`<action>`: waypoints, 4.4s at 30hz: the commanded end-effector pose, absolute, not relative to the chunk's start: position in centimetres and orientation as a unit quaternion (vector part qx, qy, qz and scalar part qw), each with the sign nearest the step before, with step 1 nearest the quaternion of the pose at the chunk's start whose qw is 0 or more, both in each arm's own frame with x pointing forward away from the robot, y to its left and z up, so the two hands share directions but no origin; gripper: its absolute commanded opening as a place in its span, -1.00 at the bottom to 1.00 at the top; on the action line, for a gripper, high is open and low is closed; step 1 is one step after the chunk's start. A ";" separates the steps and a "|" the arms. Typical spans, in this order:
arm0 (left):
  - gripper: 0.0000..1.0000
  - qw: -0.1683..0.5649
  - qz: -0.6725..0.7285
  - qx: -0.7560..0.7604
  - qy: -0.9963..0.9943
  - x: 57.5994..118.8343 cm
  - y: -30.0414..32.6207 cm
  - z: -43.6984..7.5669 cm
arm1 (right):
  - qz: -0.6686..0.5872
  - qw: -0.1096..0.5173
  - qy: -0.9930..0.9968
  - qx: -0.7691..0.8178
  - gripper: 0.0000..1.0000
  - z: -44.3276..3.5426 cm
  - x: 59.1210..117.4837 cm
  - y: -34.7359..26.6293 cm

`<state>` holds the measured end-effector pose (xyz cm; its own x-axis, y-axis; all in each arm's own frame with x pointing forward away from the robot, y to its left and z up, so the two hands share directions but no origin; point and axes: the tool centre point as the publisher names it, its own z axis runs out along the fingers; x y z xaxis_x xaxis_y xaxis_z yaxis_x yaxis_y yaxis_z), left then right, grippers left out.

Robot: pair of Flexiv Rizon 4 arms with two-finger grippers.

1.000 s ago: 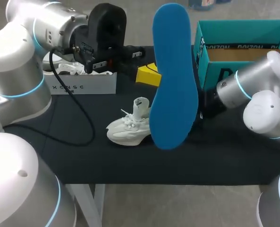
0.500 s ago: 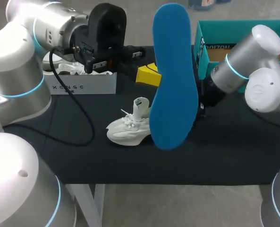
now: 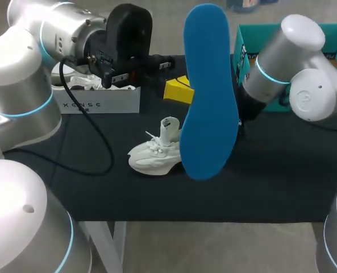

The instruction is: Take the shoe out of the shoebox, open the shoe tongue, remove and reinsert the insole, then place the shoe into the shoebox

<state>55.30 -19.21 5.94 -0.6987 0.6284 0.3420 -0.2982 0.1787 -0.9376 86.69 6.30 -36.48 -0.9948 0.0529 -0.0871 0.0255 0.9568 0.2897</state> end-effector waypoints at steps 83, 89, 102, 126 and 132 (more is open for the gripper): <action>-1.00 0.369 0.629 -0.124 -0.673 55.4 -19.3 5.9 | 0.040 0.020 0.998 -0.047 1.00 -36.6 90.0 16.9; -1.00 0.369 0.629 -0.124 -0.673 55.4 -19.3 5.9 | 0.042 0.005 0.999 -0.031 -0.34 -37.9 89.5 16.3; -1.00 0.369 0.629 -0.124 -0.673 55.4 -19.3 5.9 | 0.045 0.003 0.999 -0.025 -1.00 -37.9 89.2 16.1; -1.00 0.369 0.629 -0.124 -0.673 55.4 -19.3 5.9 | 0.121 0.104 0.950 0.267 -1.00 -32.6 88.5 16.3; -1.00 0.369 0.629 -0.124 -0.673 55.4 -19.3 5.9 | 0.144 0.092 0.894 0.413 -1.00 -31.3 88.2 15.6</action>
